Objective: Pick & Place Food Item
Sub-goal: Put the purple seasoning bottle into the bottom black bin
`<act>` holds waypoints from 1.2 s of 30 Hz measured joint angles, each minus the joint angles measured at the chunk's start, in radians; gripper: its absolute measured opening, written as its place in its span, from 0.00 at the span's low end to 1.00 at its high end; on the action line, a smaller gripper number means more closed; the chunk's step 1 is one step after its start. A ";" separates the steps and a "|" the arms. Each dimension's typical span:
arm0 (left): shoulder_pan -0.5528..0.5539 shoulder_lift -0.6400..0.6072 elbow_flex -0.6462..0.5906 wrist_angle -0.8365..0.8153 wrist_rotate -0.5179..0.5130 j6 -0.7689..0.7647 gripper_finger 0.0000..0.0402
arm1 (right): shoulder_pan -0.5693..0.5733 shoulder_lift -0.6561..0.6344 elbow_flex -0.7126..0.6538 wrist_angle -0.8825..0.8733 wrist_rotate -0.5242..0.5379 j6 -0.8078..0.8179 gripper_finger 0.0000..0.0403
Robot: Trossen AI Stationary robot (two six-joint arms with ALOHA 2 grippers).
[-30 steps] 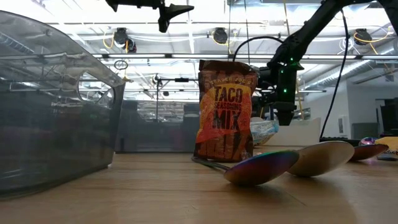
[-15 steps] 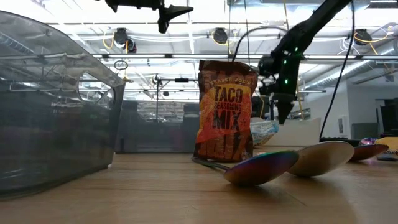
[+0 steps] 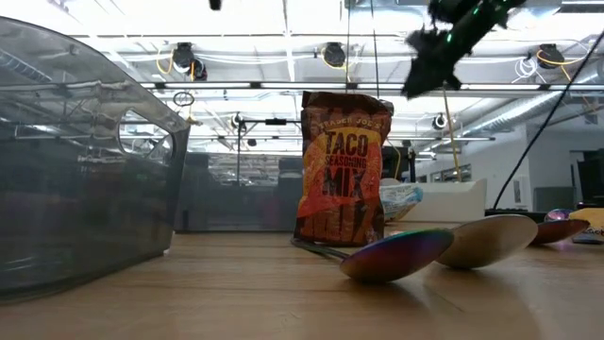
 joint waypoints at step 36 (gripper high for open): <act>-0.218 -0.218 0.000 -0.790 -0.247 0.195 0.60 | 0.801 0.393 0.000 1.389 0.172 0.605 0.32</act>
